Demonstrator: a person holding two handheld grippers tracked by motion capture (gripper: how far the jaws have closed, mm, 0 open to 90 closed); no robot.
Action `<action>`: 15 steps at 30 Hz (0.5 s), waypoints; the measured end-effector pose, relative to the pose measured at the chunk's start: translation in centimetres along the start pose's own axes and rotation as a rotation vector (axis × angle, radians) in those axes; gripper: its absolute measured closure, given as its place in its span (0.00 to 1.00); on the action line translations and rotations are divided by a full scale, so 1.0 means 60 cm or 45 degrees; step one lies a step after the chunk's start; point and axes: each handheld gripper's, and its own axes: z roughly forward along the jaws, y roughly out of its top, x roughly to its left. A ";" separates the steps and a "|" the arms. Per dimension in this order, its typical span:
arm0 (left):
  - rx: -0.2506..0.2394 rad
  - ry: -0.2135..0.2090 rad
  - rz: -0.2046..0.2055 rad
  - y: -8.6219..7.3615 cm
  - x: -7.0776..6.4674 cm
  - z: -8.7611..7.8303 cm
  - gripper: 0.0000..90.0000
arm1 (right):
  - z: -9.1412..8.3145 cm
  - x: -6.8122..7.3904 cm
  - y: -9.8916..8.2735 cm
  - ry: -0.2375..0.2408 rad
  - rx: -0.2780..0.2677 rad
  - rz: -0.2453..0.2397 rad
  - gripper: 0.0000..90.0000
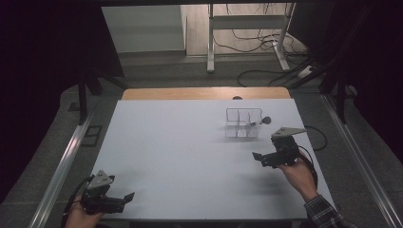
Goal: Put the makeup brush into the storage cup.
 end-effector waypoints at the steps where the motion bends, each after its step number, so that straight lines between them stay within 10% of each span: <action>1: 0.000 0.000 0.000 0.000 0.000 0.000 0.02 | -0.001 0.001 -0.001 0.003 0.001 -0.001 0.01; 15: 0.002 0.000 0.000 0.000 0.000 0.001 0.02 | -0.014 0.008 -0.017 0.021 0.015 0.007 0.00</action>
